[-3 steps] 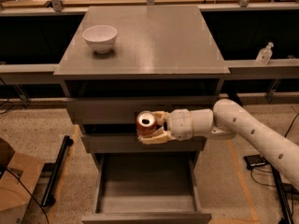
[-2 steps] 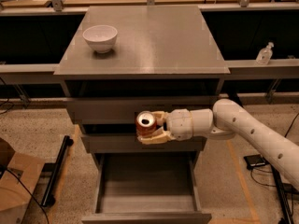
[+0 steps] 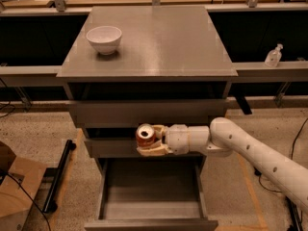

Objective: Place coke can into bottom drawer

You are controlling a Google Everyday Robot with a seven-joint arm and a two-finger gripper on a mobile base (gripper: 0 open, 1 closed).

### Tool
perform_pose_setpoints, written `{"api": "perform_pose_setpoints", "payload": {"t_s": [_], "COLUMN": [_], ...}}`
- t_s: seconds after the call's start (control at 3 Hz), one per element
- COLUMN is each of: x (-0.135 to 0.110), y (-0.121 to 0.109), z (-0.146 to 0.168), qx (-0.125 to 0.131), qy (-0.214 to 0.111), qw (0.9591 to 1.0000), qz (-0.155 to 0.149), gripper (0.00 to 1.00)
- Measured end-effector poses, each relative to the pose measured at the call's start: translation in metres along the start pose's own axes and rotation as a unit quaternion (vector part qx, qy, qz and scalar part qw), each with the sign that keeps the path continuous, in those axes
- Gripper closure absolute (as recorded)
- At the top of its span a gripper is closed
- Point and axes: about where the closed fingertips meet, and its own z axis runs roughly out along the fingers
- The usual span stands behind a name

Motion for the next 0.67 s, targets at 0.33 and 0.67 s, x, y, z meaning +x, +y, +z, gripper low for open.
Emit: {"api": "perform_pose_setpoints", "payload": {"t_s": [0.33, 0.67], "x": [0.029, 0.058], "y": [-0.003, -0.005], "z": [0.007, 0.012], "qx": [0.008, 0.016], "qy": [0.000, -0.004], "qw": [1.0000, 0.9999], "qz": [0.006, 0.003], "gripper": [1.00, 1.00]}}
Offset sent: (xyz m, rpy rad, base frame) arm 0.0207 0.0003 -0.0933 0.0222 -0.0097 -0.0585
